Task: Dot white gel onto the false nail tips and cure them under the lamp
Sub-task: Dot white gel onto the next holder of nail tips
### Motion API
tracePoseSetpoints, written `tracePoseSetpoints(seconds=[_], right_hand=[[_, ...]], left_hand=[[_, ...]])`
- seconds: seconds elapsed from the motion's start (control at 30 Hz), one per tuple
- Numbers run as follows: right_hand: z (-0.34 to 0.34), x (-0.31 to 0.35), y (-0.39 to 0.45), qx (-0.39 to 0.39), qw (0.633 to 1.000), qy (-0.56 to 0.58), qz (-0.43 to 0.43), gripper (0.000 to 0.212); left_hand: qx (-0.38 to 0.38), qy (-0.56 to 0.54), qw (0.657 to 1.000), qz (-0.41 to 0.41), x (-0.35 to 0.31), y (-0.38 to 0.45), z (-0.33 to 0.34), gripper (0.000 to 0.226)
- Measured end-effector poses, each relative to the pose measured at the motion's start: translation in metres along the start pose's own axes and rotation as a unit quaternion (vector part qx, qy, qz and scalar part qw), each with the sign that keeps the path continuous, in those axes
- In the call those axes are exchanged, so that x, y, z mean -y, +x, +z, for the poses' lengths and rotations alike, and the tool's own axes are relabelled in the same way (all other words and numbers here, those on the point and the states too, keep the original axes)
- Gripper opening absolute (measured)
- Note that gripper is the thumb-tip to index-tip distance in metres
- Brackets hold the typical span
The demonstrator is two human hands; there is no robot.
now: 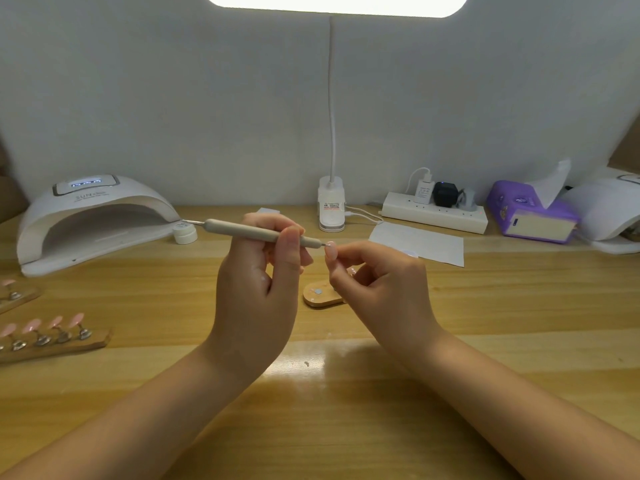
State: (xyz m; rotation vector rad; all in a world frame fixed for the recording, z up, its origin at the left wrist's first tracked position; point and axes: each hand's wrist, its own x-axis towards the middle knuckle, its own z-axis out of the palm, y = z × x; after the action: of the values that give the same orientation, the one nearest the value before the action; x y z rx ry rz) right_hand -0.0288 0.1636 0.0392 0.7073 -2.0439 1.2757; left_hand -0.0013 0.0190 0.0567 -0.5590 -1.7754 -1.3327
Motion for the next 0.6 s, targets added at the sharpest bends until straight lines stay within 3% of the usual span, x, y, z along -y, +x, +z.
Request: tracePoseSetpoints(seconds=[0.6], right_hand=[[-0.0004, 0.0001, -0.0003, -0.001, 1.0, -0.006, -0.007, 0.01]], left_hand=[[0.004, 0.011, 1.0, -0.004, 0.0037, -0.0016, -0.0004, 0.01]])
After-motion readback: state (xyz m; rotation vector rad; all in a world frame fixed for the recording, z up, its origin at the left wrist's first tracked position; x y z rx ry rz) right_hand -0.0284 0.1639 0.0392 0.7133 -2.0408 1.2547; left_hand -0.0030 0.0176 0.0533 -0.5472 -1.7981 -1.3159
